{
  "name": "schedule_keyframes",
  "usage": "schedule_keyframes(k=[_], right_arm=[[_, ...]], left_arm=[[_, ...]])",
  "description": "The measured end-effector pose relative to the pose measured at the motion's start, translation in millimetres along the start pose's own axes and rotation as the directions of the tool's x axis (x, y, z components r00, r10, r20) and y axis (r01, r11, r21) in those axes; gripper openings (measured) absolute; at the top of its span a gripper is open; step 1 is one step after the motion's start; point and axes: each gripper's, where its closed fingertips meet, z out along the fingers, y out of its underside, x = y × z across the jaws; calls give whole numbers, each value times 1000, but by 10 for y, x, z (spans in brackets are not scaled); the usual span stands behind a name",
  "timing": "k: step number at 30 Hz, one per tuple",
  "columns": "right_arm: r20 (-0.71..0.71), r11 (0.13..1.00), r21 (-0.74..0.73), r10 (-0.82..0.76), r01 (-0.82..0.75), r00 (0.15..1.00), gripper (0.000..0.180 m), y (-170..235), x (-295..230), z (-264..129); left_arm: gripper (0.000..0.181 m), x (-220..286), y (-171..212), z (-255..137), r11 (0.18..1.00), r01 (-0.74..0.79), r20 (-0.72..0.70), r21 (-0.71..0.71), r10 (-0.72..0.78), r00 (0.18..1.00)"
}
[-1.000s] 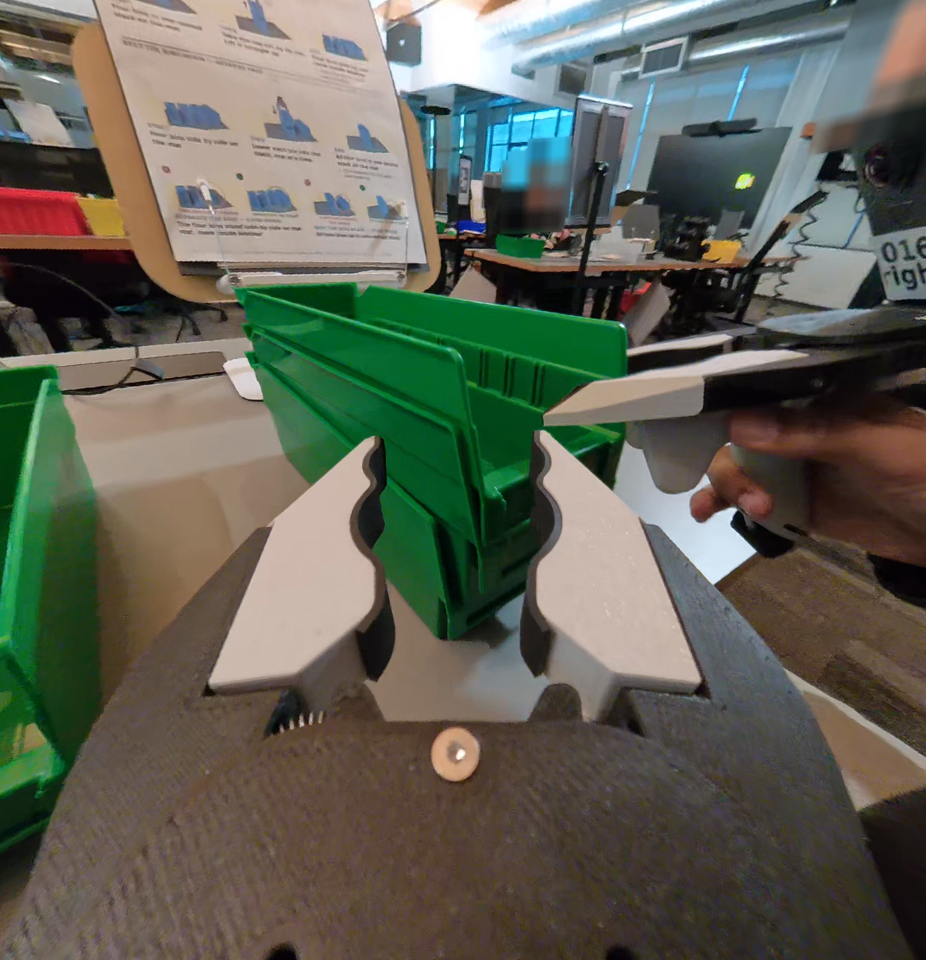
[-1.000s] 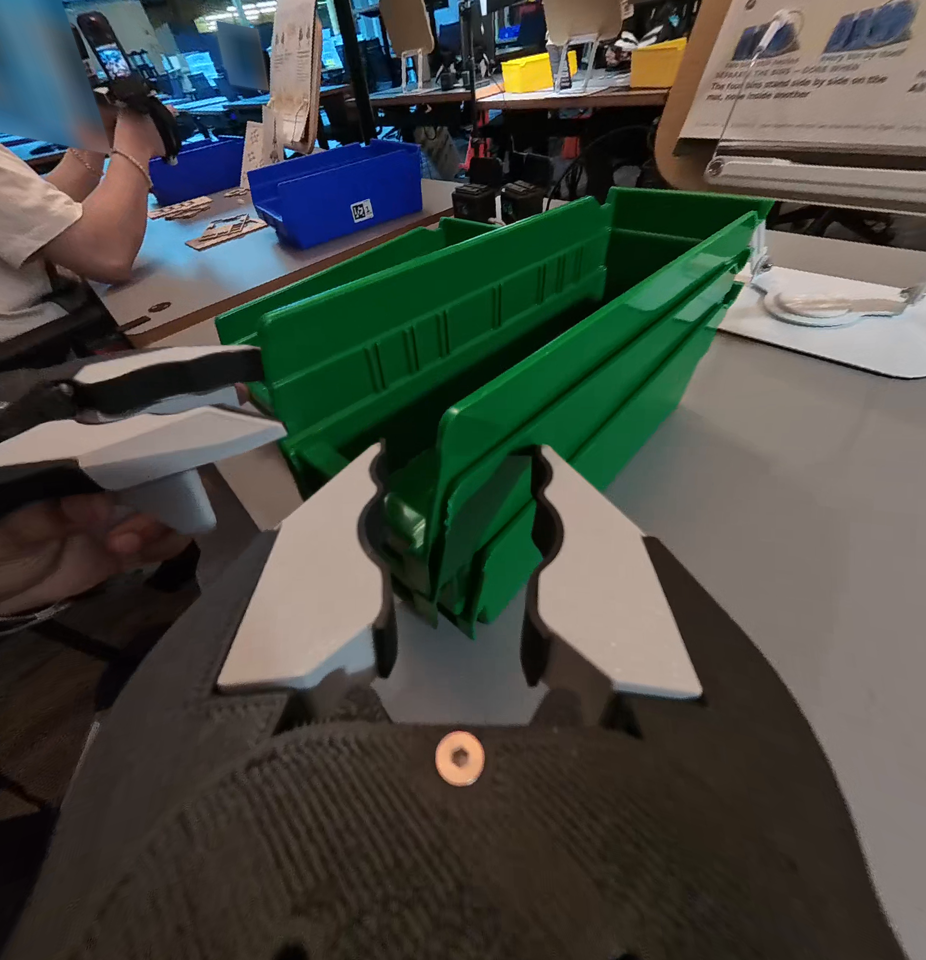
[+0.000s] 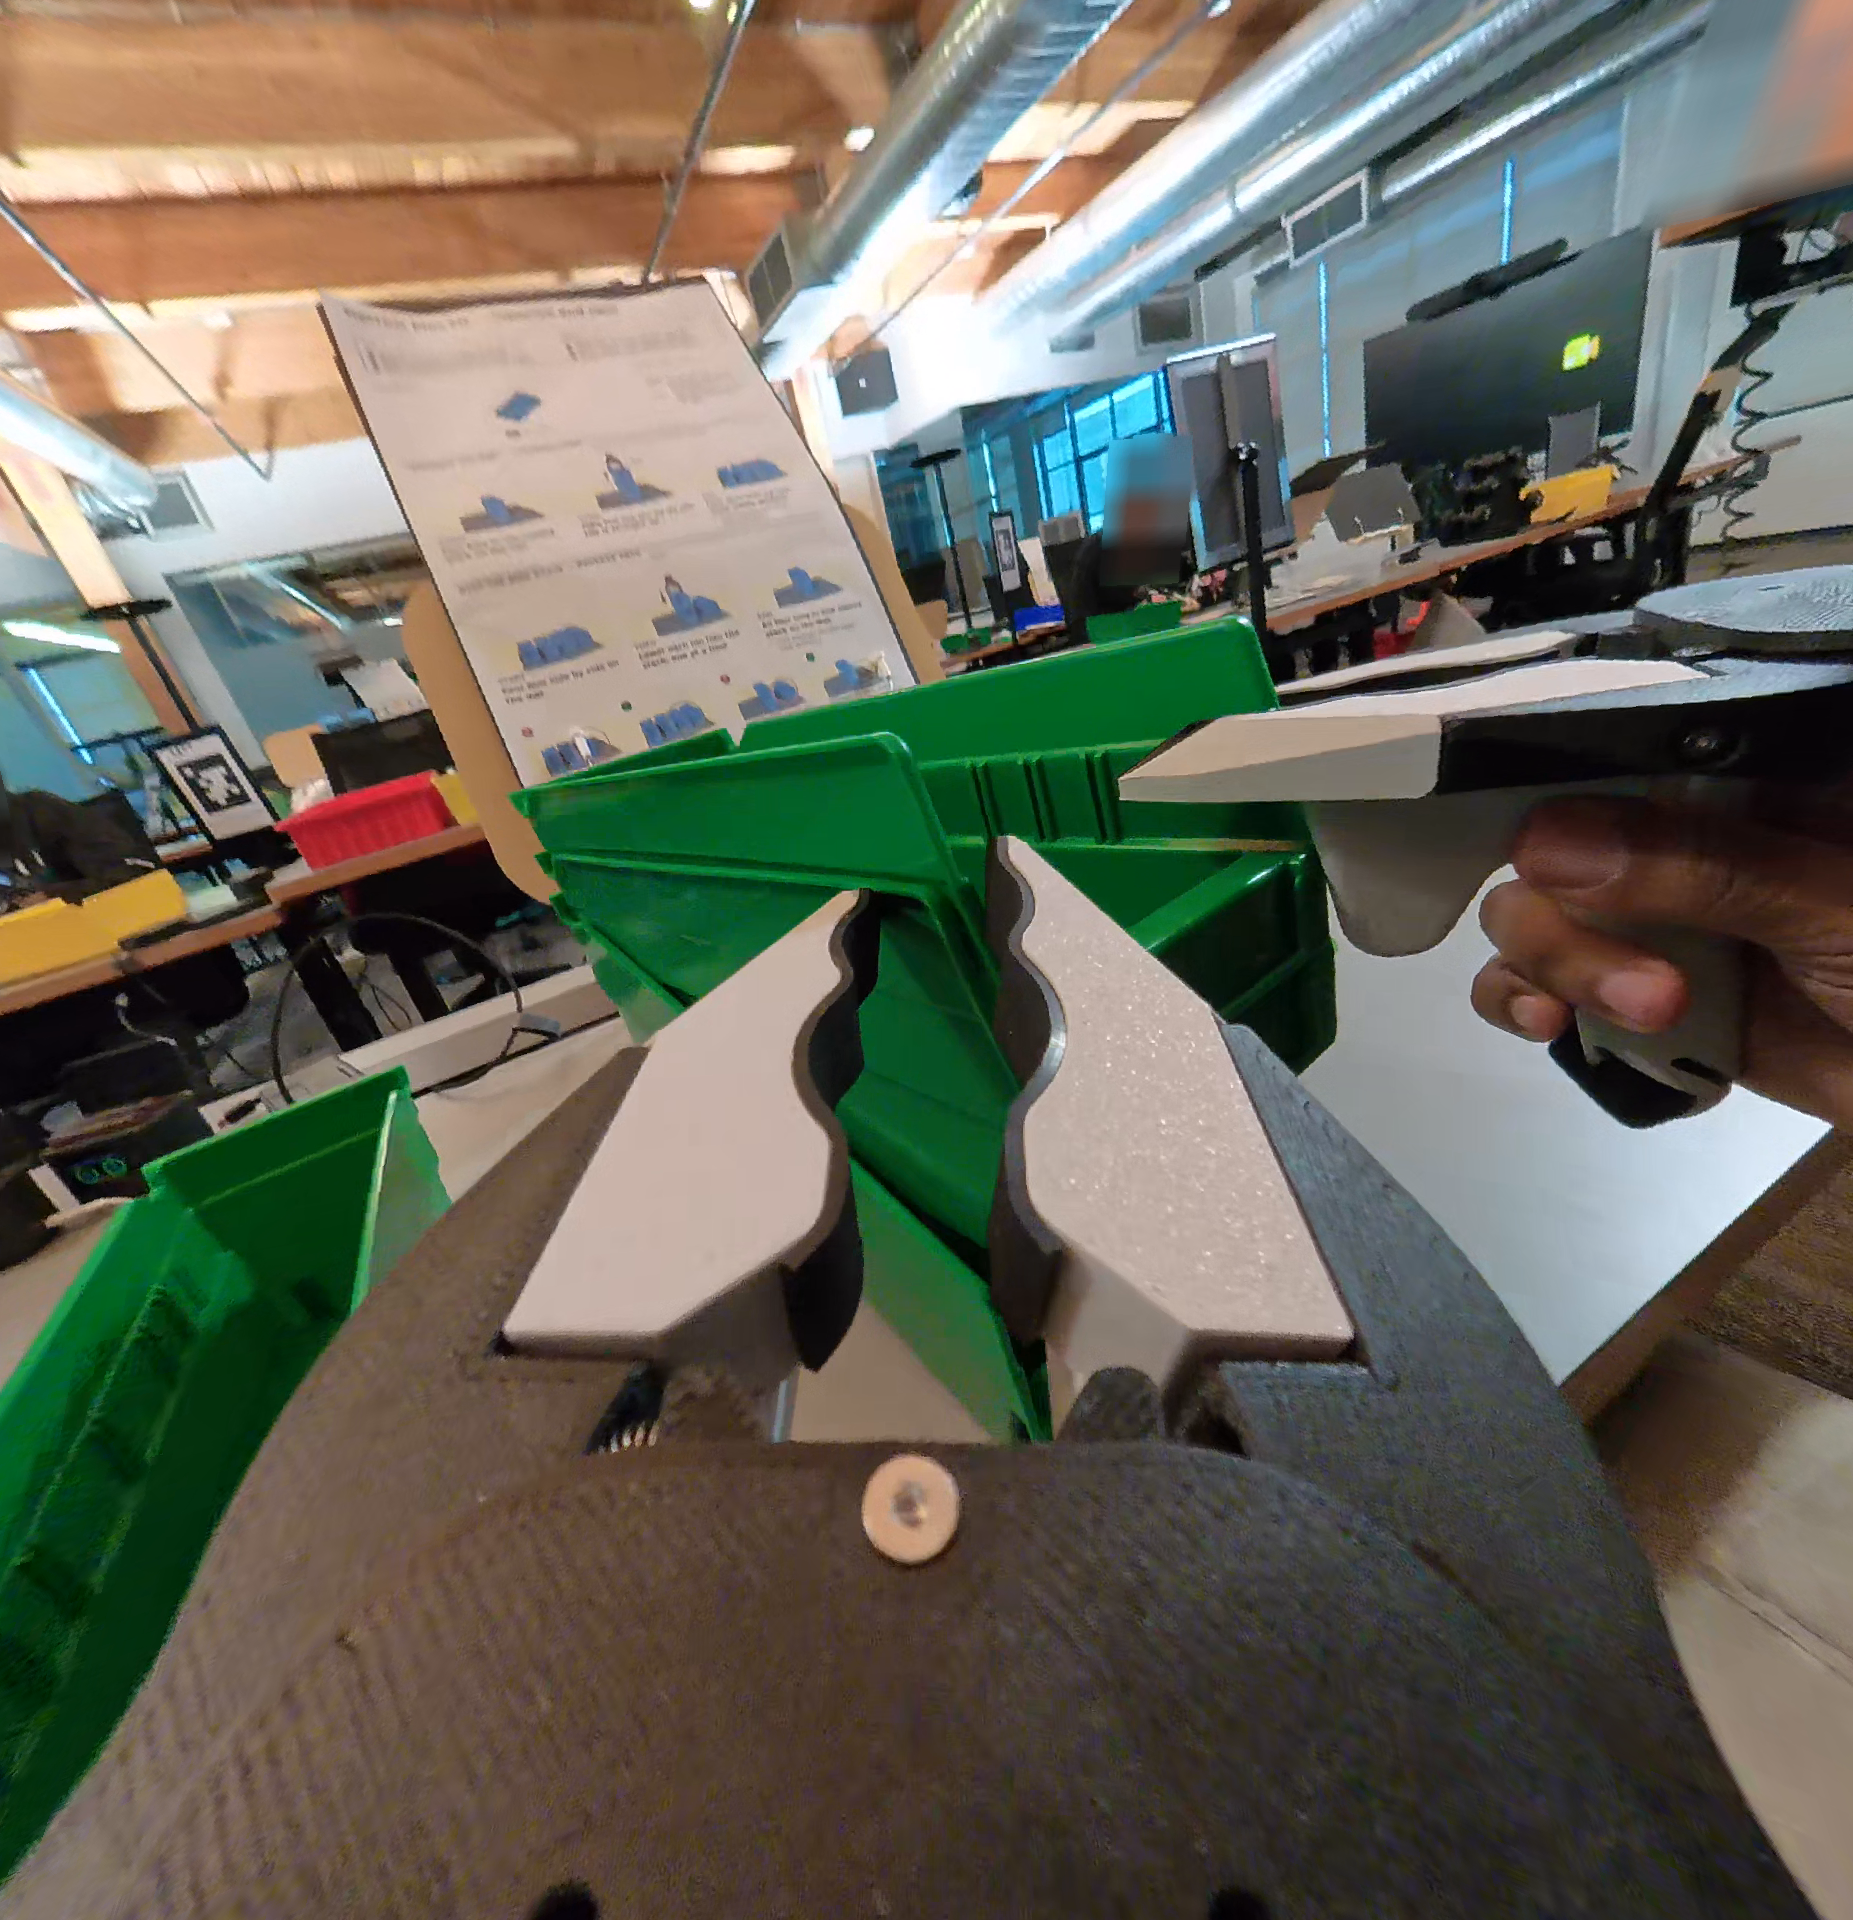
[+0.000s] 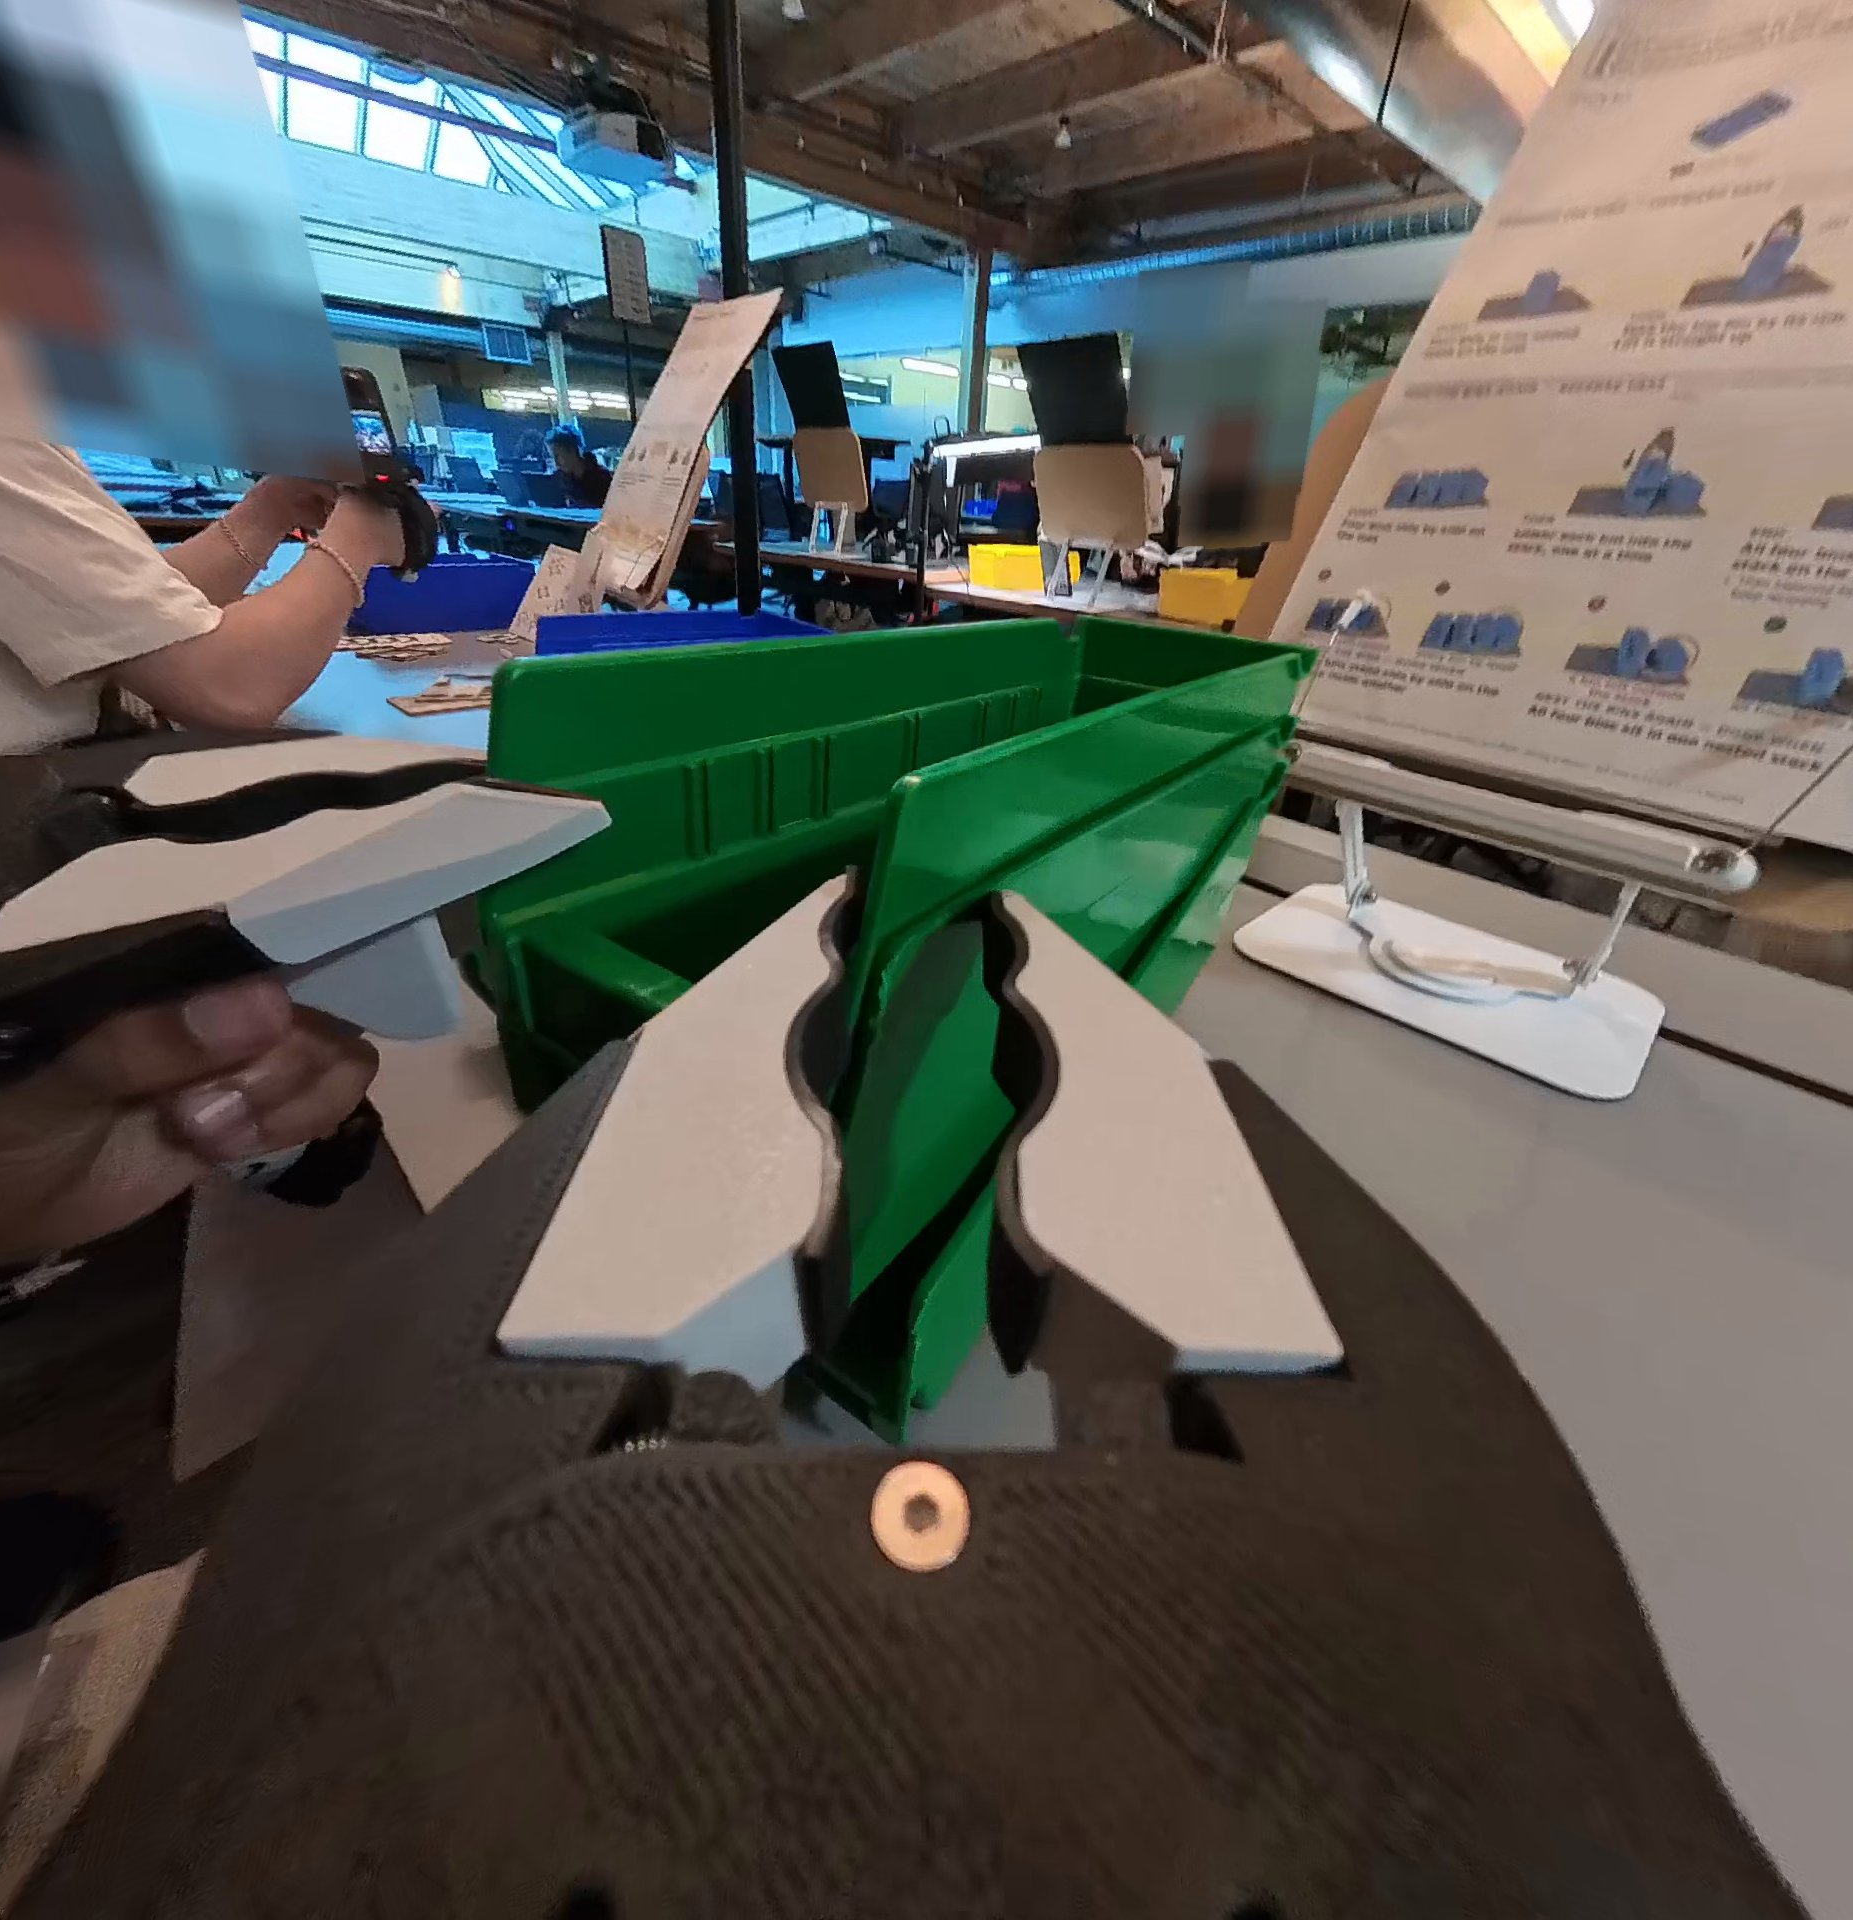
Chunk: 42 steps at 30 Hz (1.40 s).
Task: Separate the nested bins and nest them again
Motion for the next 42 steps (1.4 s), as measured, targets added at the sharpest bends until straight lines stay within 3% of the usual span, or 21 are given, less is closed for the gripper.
schedule_keyframes(k=[10, 14, 20, 23, 26, 28, 31, 36, 39, 42], right_arm=[[23, 997, 1, -78, 78, 997, 23, 217, 34, 122], [3, 992, -70, -106, 106, 994, 24, 480, 104, 209], [-29, 991, -27, -135, 134, 990, 29, 544, 77, 219], [-13, 985, -71, -156, 154, 988, 29, 580, 66, 194], [8, 991, -44, -124, 124, 992, 54, 470, 97, 95], [-4, 996, -11, -92, 92, 996, 50, 362, 197, 5], [42, 995, -92, 37, -33, 998, 56, 466, 216, -26], [209, 949, -208, 281, -238, 937, 65, 723, -219, 3], [238, 969, -216, 173, -121, 956, 70, 749, -402, 41], [344, 971, -237, 105, -22, 933, 70, 771, -650, 67]], left_arm=[[19, -68, 270, 45, 994, -106, 29, 0, 106, 994], [18, -94, 543, 104, 987, -130, 38, -90, 134, 990], [18, -142, 565, 110, 995, -70, 55, -69, 74, 996], [21, -107, 605, 81, 989, -124, 47, -81, 128, 991], [24, -84, 645, -3, 982, -171, 51, -75, 175, 983], [29, -121, 617, -53, 990, -122, 56, -72, 126, 990], [41, -140, 640, -71, 991, 84, 27, -105, -82, 996], [59, -256, 681, -68, 955, 259, 56, -144, -254, 966], [58, -434, 505, -148, 929, 344, 91, -135, -334, 938], [53, -596, 411, -141, 867, 422, 60, -265, -422, 905]])
